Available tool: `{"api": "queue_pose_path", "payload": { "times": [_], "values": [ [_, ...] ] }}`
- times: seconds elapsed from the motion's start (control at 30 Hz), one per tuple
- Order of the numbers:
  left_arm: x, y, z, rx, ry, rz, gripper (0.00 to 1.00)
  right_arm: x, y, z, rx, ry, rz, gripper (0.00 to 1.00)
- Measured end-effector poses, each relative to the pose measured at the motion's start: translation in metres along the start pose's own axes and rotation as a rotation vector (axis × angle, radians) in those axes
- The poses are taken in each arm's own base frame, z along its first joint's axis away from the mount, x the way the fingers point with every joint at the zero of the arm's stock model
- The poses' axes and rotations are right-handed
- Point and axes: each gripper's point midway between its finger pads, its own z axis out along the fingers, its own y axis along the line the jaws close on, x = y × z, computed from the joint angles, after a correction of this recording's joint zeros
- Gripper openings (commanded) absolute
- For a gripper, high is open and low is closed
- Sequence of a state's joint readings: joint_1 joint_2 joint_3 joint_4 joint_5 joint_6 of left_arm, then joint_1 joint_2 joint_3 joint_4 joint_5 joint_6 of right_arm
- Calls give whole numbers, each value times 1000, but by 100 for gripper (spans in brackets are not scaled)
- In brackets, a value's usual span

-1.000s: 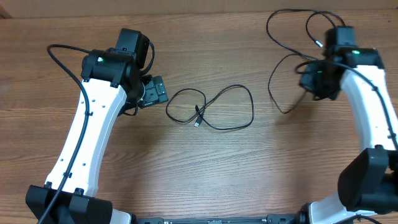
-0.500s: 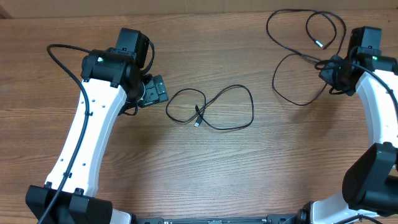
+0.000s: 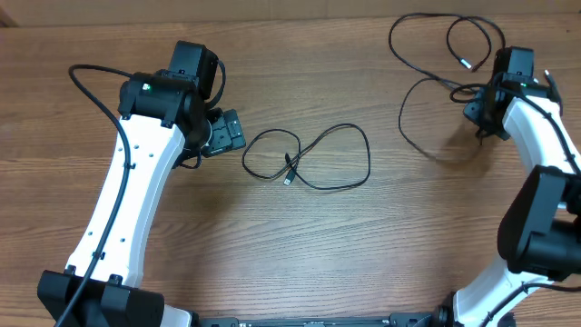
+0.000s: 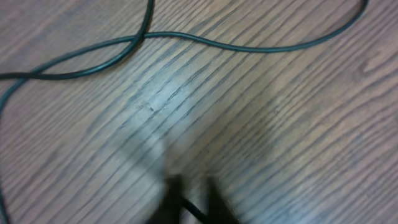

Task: Untangle cables
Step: 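Pull the grasped strand toward the upper right with the right gripper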

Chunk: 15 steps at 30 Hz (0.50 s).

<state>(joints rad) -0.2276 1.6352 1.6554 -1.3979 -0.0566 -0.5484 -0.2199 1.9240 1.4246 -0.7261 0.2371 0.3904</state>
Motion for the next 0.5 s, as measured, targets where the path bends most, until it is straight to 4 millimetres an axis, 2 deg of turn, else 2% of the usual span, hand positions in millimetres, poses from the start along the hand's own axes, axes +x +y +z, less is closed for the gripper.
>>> {"api": "queue_pose_path", "payload": {
  "times": [0.03, 0.1, 0.13, 0.33, 0.4, 0.5],
  "values": [
    [0, 0, 0, 0, 0, 0, 99, 1, 0, 3, 3, 3, 0, 69],
    [0, 0, 0, 0, 0, 0, 100, 3, -1, 7, 10, 11, -2, 84],
    [0, 0, 0, 0, 0, 0, 100, 4, -1, 8, 12, 15, -5, 86],
    [0, 0, 0, -1, 1, 0, 100, 12, 2, 8, -7, 51, -21, 86],
    [0, 0, 0, -1, 1, 0, 100, 17, 12, 7, -71, 81, -47, 84],
    [0, 0, 0, -1, 1, 0, 99, 25, 41, 2, -240, 128, -95, 76]
  ]
}}
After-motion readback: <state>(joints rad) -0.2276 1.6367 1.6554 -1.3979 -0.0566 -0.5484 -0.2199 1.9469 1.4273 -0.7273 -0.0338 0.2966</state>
